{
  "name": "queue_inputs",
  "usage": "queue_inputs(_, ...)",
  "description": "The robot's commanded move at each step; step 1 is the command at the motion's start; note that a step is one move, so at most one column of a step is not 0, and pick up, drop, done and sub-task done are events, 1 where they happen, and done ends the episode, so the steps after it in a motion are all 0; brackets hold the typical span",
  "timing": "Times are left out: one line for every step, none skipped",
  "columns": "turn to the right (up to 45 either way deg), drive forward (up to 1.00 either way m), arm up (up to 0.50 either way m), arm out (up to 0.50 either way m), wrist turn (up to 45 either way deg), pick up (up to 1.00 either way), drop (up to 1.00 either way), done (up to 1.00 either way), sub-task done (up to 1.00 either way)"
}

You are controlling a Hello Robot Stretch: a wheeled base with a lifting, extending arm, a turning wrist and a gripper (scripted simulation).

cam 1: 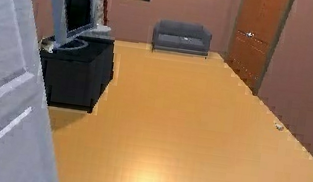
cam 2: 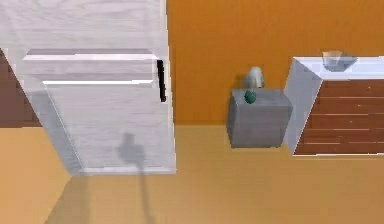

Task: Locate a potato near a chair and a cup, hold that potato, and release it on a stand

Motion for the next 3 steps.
queue_inputs(45.0, 0.00, 0.00, 0.00, 0.0, 0.00, 0.00, 0.00, 0.00)
queue_inputs(42.0, 0.00, 0.00, 0.00, 0.0, 0.00, 0.00, 0.00, 0.00)
queue_inputs(0.0, 0.05, 0.00, 0.00, 0.0, 0.00, 0.00, 0.00, 0.00)
